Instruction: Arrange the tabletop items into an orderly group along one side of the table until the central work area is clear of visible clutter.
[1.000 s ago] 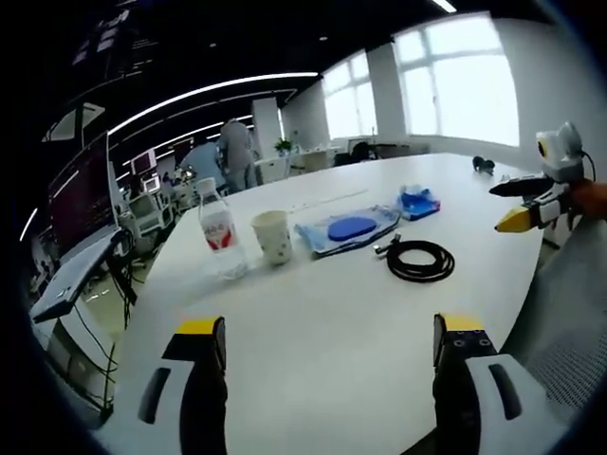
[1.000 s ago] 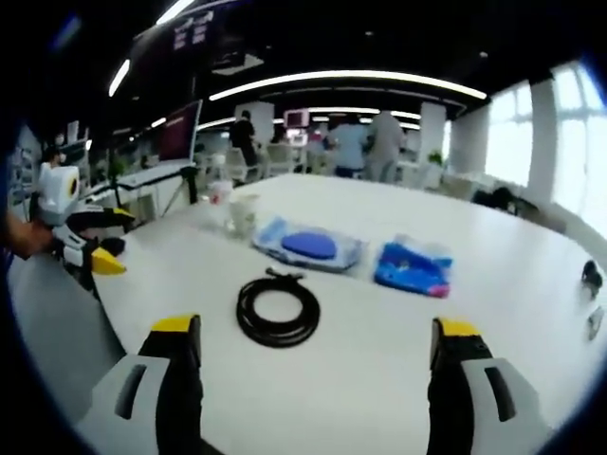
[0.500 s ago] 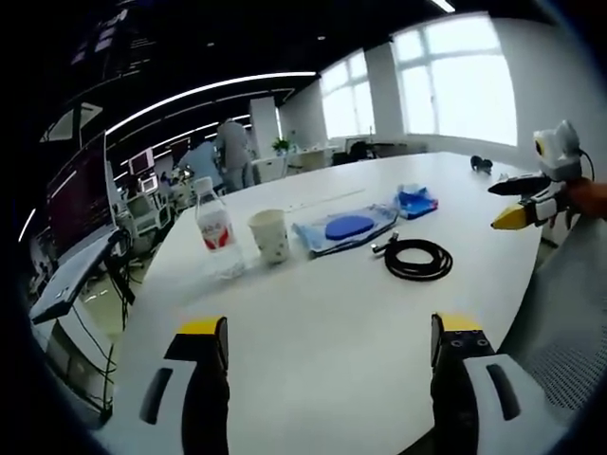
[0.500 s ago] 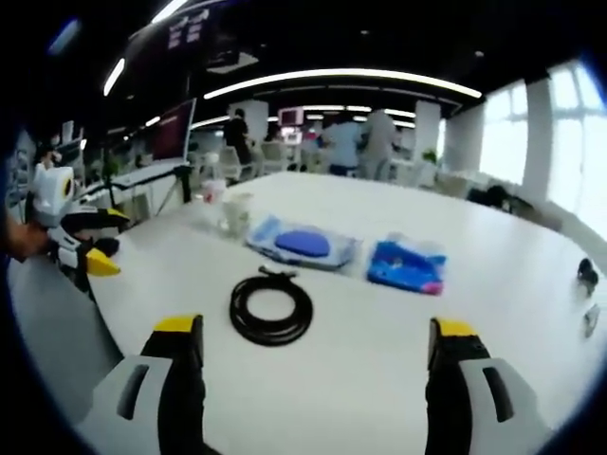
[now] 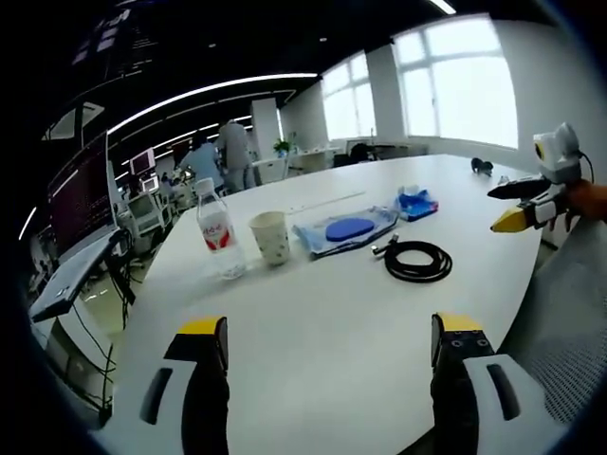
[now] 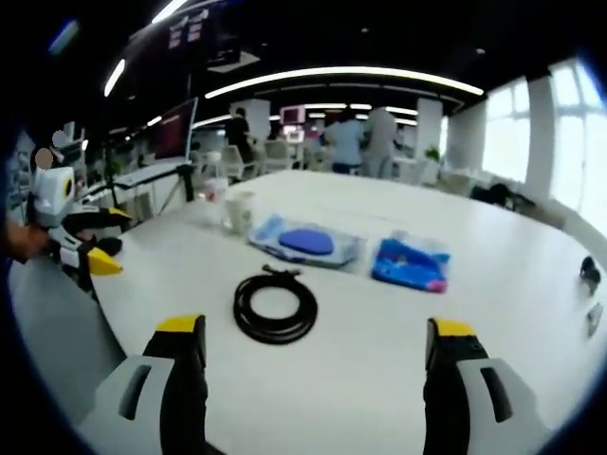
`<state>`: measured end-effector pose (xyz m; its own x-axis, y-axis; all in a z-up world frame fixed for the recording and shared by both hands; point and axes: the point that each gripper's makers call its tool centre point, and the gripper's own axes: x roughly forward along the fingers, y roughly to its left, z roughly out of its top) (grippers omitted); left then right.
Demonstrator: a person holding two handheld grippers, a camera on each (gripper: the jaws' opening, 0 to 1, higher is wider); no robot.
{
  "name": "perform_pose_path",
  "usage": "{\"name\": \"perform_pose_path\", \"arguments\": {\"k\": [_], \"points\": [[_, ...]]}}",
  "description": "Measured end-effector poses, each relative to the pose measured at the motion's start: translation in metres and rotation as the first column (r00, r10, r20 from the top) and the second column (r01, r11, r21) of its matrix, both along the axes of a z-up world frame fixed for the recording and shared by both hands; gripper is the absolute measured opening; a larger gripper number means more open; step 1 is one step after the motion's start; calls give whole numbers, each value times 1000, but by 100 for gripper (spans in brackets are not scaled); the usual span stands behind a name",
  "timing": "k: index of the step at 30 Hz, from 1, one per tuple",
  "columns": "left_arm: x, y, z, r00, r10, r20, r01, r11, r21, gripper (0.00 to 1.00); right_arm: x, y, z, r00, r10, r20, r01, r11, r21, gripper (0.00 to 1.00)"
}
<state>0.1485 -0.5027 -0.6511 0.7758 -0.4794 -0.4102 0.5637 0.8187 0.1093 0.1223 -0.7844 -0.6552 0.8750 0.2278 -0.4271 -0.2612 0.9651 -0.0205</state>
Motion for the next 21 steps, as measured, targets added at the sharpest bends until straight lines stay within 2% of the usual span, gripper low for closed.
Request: {"name": "perform_pose_path", "arguments": {"k": [10, 14, 16, 21], "points": [[2, 2, 3, 1000, 7, 4, -7, 1000, -27, 89, -1, 6, 4, 1000, 11, 16, -11, 1000, 20, 98], [5, 2, 7, 1000, 27, -1, -27, 996, -84, 94, 0, 5, 6, 999, 11, 31, -10, 1000, -2, 99], [5, 4, 7, 999, 44, -7, -45, 995, -90, 97, 1, 4, 7, 999, 6, 34, -6, 1000, 11, 99], [5, 6, 5, 999, 51, -8, -51, 997, -58, 99, 0, 6, 8, 999, 14, 35, -15, 1000, 9, 99]]}}
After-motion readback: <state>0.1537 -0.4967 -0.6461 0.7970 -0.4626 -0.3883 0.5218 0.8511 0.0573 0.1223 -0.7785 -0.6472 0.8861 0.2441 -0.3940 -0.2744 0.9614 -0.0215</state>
